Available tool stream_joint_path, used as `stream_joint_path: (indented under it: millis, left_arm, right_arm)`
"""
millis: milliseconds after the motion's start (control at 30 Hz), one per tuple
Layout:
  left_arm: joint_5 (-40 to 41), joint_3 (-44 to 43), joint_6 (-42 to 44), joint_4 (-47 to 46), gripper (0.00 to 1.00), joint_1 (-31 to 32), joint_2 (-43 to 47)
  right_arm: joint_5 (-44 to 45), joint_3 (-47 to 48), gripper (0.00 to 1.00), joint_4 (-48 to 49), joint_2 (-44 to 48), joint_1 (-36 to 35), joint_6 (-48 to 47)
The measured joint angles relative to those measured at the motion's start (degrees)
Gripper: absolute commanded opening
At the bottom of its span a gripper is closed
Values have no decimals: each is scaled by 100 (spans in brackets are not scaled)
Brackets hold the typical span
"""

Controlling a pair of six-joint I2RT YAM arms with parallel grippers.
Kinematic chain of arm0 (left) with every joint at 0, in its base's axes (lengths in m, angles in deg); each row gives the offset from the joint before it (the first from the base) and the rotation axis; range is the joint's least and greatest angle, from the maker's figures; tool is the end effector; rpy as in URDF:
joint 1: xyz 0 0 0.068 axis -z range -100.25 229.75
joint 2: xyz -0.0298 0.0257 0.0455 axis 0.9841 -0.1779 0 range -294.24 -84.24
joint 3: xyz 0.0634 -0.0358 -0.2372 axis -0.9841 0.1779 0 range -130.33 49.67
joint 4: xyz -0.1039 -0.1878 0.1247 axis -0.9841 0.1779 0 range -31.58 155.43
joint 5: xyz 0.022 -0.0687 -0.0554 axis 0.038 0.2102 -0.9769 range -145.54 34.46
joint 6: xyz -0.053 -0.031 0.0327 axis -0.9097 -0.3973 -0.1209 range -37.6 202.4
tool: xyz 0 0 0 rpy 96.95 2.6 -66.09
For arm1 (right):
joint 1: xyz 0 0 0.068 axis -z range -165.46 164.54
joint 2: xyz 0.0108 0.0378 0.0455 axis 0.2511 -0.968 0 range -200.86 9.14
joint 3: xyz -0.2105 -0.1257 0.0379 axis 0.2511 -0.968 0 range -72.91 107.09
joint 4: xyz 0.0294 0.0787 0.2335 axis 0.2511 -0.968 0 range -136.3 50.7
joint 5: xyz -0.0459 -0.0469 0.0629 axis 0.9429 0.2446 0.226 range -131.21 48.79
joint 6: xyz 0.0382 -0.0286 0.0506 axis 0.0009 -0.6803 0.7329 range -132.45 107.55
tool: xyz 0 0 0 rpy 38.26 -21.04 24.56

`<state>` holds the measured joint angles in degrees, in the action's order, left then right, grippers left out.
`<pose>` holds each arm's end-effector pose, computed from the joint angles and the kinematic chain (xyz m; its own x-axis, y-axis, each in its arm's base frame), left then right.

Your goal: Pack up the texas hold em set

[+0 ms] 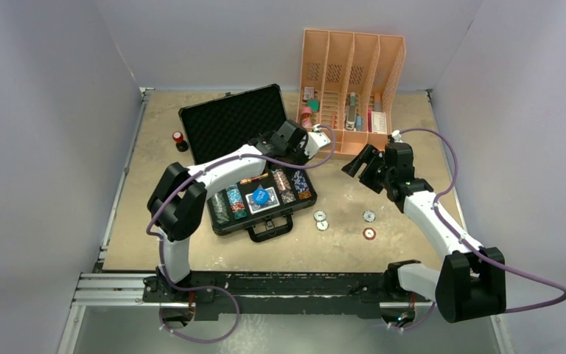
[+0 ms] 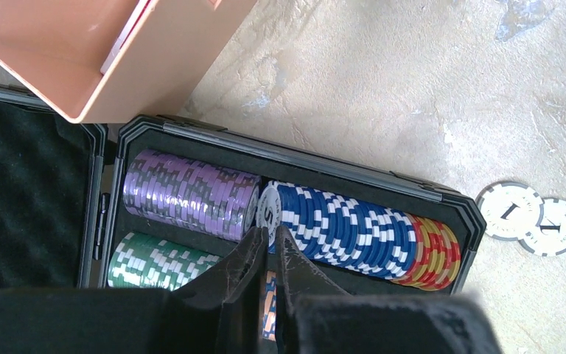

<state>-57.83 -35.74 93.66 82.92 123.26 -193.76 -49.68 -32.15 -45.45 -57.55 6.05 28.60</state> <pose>0.3040 -0.2916 0.2007 -0.3955 0.6445 -0.6544 0.7997 0.5921 0.0997 0.2654 0.0480 0.2165 -0.5733 0.5712 -0.5874 0.1420 0.7753 0.6154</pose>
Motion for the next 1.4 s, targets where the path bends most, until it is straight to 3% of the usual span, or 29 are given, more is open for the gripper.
stream_joint_path:
  millis: [433, 700, 933, 1133, 1300, 1400]
  left_arm:
    - [17, 0, -74, 42, 2, 0, -151]
    - [481, 0, -181, -105, 1, 11, -153]
    - [778, 2, -212, -111, 27, -2, -164]
    - [686, 190, -476, -216, 38, -15, 151]
    - [883, 697, -1287, -841, 43, -26, 1187]
    - [1145, 1327, -1956, -1469, 53, -33, 2149]
  right_arm:
    - [17, -28, 75, 9, 0, 0, 0]
    - [144, -66, 74, -2, -9, 0, 0]
    - [415, -66, 76, -127, -81, 0, -57]
    - [1244, -15, 82, -481, -192, 0, -236]
    - [1709, 111, 86, -890, -632, 0, -269]
    - [1915, 190, 86, -1141, -920, 0, -219]
